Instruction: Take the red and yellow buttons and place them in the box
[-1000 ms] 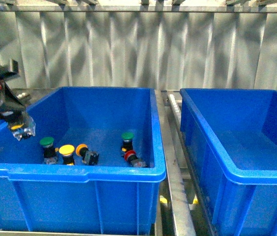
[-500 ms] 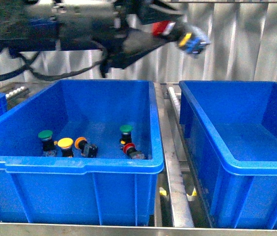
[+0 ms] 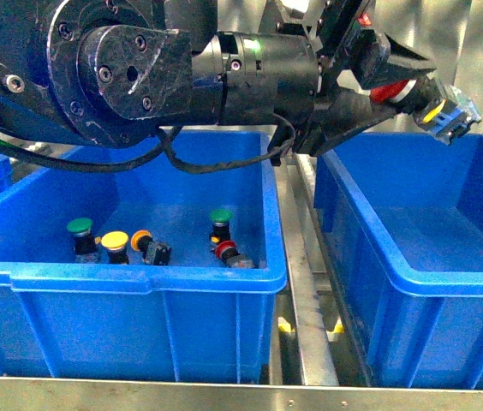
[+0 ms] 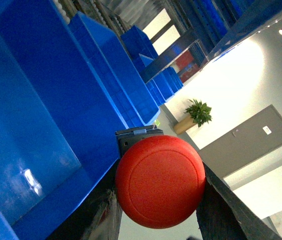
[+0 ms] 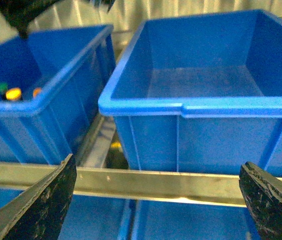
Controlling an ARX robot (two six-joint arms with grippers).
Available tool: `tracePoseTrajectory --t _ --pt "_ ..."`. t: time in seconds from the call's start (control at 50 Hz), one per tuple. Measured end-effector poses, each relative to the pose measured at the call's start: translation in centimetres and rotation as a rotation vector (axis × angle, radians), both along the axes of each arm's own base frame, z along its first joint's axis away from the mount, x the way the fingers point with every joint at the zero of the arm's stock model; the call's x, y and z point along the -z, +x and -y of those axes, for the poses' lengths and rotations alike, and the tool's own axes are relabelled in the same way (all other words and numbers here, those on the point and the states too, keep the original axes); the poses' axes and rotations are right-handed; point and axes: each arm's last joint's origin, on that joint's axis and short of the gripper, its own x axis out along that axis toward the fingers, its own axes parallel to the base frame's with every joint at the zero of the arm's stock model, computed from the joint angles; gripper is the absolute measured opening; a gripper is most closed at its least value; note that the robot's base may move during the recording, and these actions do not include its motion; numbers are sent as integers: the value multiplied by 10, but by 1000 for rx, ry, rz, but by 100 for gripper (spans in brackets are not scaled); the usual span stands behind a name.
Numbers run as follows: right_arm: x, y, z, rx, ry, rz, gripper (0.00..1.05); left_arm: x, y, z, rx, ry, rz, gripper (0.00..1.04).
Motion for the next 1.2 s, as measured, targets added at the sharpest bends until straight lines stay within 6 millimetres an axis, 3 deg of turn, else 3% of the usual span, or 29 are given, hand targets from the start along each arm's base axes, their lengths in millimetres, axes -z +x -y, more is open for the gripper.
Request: tracePoseTrajectory --t 0.12,0.2,0.34,0.46,0.66,0.9,1.2 --pt "-51 29 22 -1 309 -39 98 -3 -2 3 -4 -18 10 33" --pt "-74 45 32 -29 505 -62 98 -3 -3 3 -8 -21 8 33" --pt "-101 58 26 -107 853 -68 98 -10 -9 -2 -17 -30 21 33" --pt "-103 64 7 -165 1065 -113 98 -22 -18 -6 -12 -42 43 33" --pt "-101 81 -15 -168 1185 -153 98 -27 -25 -12 -17 -31 50 33" --pt "-123 109 -18 -166 1233 -80 98 -22 -24 -14 -15 -18 37 33" --pt "-117 129 -22 -139 1238 -93 98 -21 -25 -9 9 -17 34 33"
